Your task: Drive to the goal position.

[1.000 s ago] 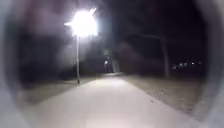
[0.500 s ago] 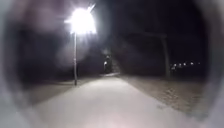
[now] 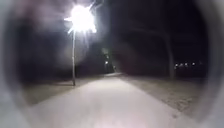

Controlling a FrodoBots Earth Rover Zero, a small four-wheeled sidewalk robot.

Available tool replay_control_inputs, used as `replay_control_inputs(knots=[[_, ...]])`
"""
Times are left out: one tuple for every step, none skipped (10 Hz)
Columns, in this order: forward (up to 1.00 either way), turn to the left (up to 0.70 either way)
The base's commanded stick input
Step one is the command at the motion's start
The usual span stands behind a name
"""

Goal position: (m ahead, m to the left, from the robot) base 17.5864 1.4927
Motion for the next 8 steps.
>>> replay_control_inputs(knots=[[0.7, 0.0], [0.7, 0.0], [0.7, 0.0], [0.7, 0.0], [0.7, 0.0], [0.7, 0.0], [0.7, 0.0], [0.7, 0.0]])
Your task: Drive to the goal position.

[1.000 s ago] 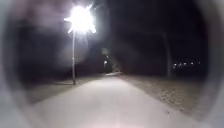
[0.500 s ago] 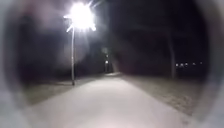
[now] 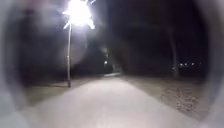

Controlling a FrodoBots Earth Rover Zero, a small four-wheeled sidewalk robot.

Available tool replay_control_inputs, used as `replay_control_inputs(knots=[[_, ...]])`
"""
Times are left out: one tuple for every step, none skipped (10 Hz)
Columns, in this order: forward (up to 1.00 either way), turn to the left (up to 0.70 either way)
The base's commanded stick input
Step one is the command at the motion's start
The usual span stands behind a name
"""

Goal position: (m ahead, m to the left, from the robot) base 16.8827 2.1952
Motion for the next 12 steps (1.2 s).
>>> replay_control_inputs(knots=[[0.7, 0.0], [0.7, 0.0], [0.7, 0.0], [0.7, 0.0], [0.7, 0.07], [0.7, 0.14], [0.7, 0.14], [0.7, 0.14], [0.7, 0.06], [0.7, 0.0], [0.7, 0.0], [0.7, 0.0]])
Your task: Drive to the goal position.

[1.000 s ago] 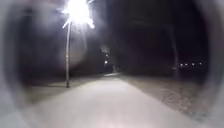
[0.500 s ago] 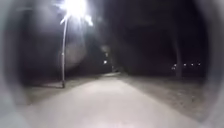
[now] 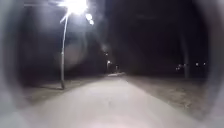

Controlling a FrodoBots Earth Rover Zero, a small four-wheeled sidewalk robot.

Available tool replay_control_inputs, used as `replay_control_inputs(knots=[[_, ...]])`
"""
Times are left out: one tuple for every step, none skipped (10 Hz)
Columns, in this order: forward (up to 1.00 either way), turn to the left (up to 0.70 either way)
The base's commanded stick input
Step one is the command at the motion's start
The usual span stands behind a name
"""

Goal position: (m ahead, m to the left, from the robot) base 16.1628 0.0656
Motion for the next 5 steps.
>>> replay_control_inputs(knots=[[0.7, 0.0], [0.7, 0.0], [0.7, 0.0], [0.7, 0.0], [0.7, 0.0]])
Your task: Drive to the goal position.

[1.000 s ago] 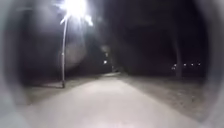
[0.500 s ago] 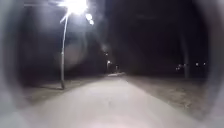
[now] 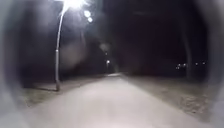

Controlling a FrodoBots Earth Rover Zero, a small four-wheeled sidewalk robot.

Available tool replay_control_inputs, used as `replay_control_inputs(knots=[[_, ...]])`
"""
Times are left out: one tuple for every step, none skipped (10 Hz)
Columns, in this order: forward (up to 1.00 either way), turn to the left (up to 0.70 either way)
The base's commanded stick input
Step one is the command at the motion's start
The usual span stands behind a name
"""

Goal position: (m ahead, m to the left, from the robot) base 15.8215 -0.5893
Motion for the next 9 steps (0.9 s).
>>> replay_control_inputs(knots=[[0.7, 0.0], [0.7, 0.0], [0.7, 0.0], [0.7, 0.0], [0.7, 0.0], [0.7, 0.0], [0.7, 0.0], [0.7, 0.0], [0.7, 0.0]])
